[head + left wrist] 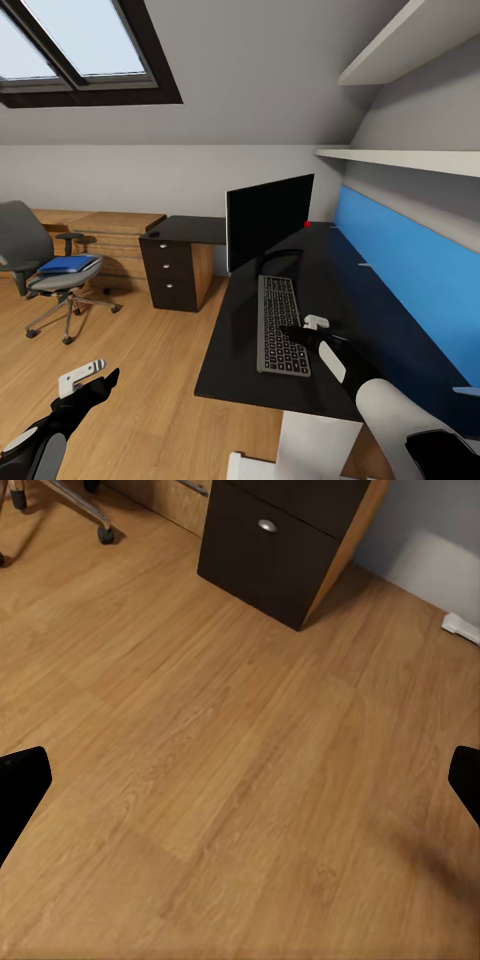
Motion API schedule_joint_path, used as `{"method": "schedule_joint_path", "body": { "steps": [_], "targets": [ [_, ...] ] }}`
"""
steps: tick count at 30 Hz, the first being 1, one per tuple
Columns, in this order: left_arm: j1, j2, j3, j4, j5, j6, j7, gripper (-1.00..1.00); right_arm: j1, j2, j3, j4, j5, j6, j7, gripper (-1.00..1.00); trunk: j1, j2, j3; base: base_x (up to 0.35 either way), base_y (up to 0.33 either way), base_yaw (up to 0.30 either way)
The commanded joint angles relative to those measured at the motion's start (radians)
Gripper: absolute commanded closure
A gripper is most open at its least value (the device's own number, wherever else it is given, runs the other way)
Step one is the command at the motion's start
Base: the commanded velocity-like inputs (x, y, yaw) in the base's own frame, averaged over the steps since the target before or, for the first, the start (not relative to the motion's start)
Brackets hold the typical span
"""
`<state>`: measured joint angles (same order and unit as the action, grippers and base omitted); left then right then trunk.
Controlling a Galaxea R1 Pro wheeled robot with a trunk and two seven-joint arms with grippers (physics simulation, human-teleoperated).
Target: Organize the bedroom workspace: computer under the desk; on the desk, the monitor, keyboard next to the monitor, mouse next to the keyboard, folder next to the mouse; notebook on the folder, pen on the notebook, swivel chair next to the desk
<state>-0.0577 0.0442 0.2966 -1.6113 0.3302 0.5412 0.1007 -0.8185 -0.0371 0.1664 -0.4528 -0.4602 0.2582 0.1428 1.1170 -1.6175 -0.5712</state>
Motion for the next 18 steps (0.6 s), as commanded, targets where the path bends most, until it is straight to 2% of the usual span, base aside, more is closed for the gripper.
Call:
{"method": "schedule_joint_path", "body": {
  "steps": [1,4,18],
  "targets": [
    [-0.001,0.0,-0.001,-0.002,0.011,0.005,0.008,-1.0,0.0,-0.001,0.004,0.035,-0.003,0.007,-0.003,-1.0,0.0,0.0,-0.001,0.0,0.0,0.0],
    [-0.001,0.0,-0.001,-0.002,0.011,0.005,0.008,-1.0,0.0,-0.001,0.004,0.034,-0.003,0.007,-0.003,-1.0,0.0,0.0,-0.001,0.0,0.0,0.0],
    [-0.001,0.0,-0.001,-0.002,0.012,0.005,0.008,-1.0,0.0,-0.001,0.003,0.033,-0.003,0.006,-0.003,-1.0,-0.054,0.098,0.043,0.0,0.0,0.0]
  ]
}}
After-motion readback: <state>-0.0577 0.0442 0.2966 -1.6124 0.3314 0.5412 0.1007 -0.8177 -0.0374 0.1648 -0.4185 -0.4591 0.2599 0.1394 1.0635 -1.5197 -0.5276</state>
